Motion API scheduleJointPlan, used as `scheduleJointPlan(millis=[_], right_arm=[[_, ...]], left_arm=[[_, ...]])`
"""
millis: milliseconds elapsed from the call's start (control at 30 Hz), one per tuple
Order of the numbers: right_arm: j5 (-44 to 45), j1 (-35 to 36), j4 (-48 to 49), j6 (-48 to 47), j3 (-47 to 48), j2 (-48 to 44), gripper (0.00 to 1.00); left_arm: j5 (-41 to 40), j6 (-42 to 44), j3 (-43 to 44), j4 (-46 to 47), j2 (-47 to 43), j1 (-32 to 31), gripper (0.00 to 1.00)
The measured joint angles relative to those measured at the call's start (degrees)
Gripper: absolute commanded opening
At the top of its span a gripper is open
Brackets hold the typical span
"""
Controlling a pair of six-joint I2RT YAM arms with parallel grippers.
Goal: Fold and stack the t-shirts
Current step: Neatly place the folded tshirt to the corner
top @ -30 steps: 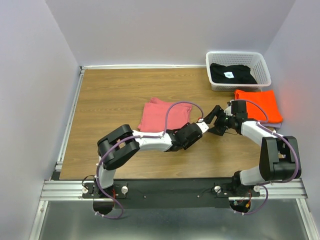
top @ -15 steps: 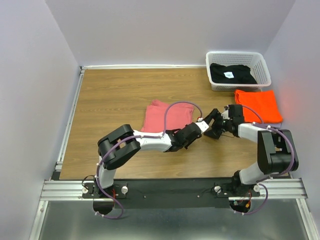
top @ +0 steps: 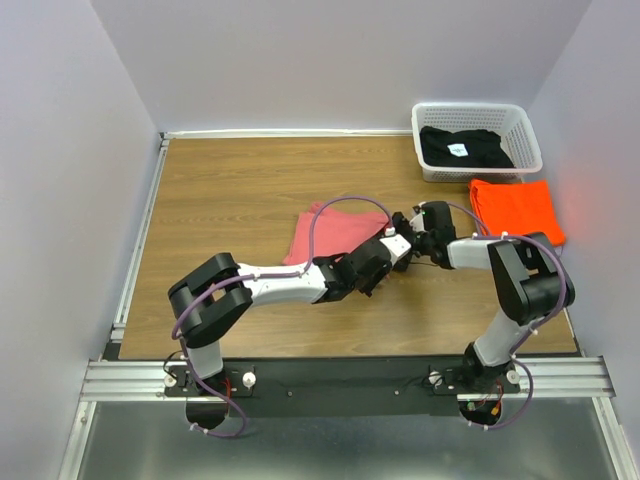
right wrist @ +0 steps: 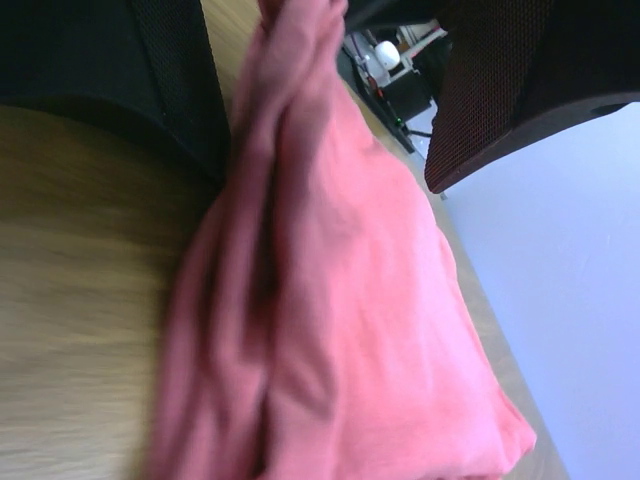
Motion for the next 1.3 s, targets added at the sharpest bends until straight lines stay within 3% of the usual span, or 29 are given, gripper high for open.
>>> scheduleJointPlan(millis=[133, 200, 300, 367, 400, 433, 467, 533, 733, 767, 867, 967, 1133, 1300], right_arm=[[0.0, 2.7, 1.8, 1.1, 1.6, 2.4, 0.75], [0.0, 3.2, 2.1, 1.2, 2.0, 3.1, 0.72], [0.2, 3.3, 2.2, 1.0, 2.1, 3.6, 0.59], [0.7, 3.4, 1.8, 0.5, 2.1, 3.8, 0.43], [1.3, 3.4, 1.3, -0.5, 2.1, 4.0, 0.26], [1.4, 3.4, 1.0, -0.9, 2.2, 4.2, 0.18], [1.9, 3.4, 0.4, -1.9, 2.3, 4.4, 0.11], [2.8, 3.4, -1.7, -3.4, 2.6, 4.9, 0.0], [7.2, 3.8, -13.5, -14.2, 9.4, 4.9, 0.01], [8.5, 3.8, -15.8, -16.0, 10.7, 4.9, 0.0], [16.4, 3.9, -26.4, -24.1, 16.8, 4.5, 0.0], [25.5, 3.8, -34.2, -30.3, 21.7, 3.8, 0.0], [41.5, 3.8, -46.1, -40.0, 30.2, 3.6, 0.01], [58.1, 3.8, -53.8, -47.5, 38.3, 3.7, 0.0]], left_arm=[[1.6, -0.9, 0.0, 0.0, 0.0, 0.2, 0.01], [2.3, -1.2, 0.0, 0.2, 0.0, 0.2, 0.08], [3.1, -1.9, 0.0, 0.6, 0.0, 0.2, 0.22], [3.6, -2.3, 0.0, 1.2, 0.0, 0.2, 0.34], [3.9, -2.6, 0.0, 1.4, 0.0, 0.2, 0.41], [4.5, -2.8, 0.0, 1.8, -0.1, 0.2, 0.41], [4.7, -2.9, 0.0, 2.0, -0.2, 0.2, 0.5], [5.4, -3.7, -0.1, 2.1, -0.7, 0.6, 0.56], [8.1, -5.6, -1.6, 2.0, -7.9, 4.8, 0.72], [8.5, -6.0, -1.6, 1.9, -10.2, 6.5, 0.79], [9.3, -6.5, -1.6, 1.3, -16.4, 12.4, 0.91], [8.4, -6.3, -1.7, 0.4, -23.0, 19.3, 0.96], [2.4, -5.0, -3.6, -0.9, -31.0, 26.8, 0.99], [-4.7, -5.1, -10.5, -1.4, -34.9, 29.4, 0.99]])
